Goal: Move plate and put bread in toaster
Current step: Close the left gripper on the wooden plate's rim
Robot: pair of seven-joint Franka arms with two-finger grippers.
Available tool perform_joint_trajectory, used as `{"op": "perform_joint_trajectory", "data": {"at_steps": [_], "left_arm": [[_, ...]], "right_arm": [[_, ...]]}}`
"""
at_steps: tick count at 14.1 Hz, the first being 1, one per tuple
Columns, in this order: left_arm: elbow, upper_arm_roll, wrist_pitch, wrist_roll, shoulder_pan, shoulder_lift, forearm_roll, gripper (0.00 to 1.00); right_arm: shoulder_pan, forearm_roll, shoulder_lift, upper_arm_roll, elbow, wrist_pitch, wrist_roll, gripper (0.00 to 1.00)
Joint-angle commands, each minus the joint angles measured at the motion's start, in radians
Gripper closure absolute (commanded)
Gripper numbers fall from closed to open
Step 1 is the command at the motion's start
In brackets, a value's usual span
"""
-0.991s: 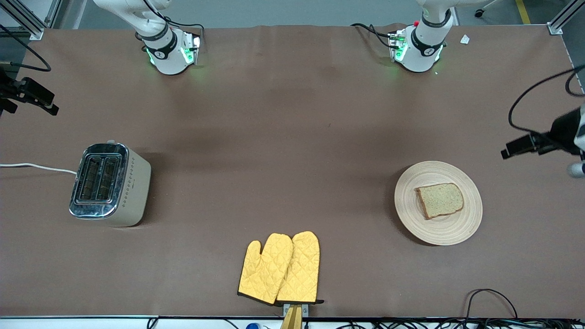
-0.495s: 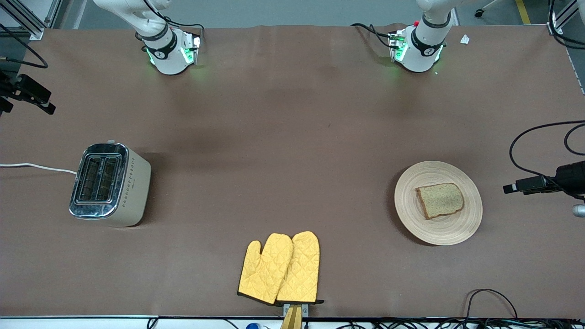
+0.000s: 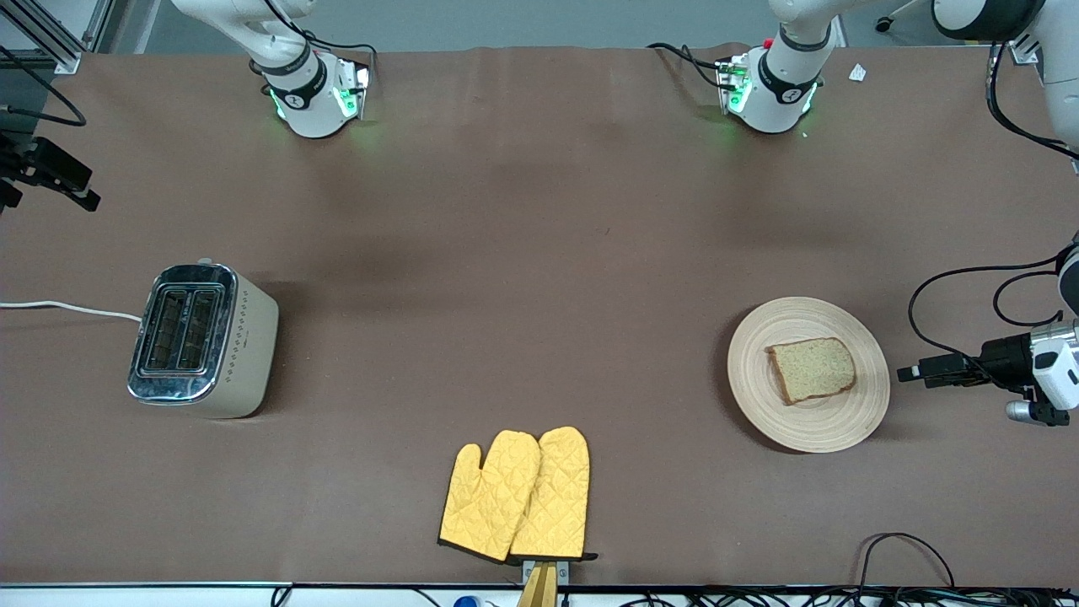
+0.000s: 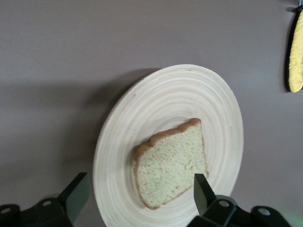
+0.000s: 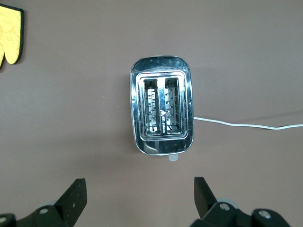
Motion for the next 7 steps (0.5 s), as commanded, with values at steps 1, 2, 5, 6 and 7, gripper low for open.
{"op": "perform_joint_trajectory", "data": {"at_steps": [1,2,5,6,7], "left_arm": [[0.025,0.001,0.012,0.074,0.022,0.035,-0.043,0.05],[0.023,0.001,0.012,0.097,0.026,0.043,-0.051,0.06],[0.023,0.001,0.015,0.168,0.046,0.089,-0.091,0.12],[0.023,0.001,0.018,0.192,0.051,0.101,-0.091,0.14],[0.022,0.001,0.023,0.194,0.051,0.106,-0.098,0.17]], "right_arm": [[-0.018,0.0,0.001,-0.003,-0.001,-0.005,-0.004,0.0],[-0.021,0.001,0.004,-0.003,-0.004,-0.006,-0.004,0.0],[-0.026,0.001,0.006,-0.004,-0.005,-0.026,-0.018,0.0],[-0.028,0.0,0.006,-0.006,-0.005,-0.025,-0.031,0.0],[-0.037,0.001,0.006,-0.004,-0.007,-0.025,-0.035,0.0]]}}
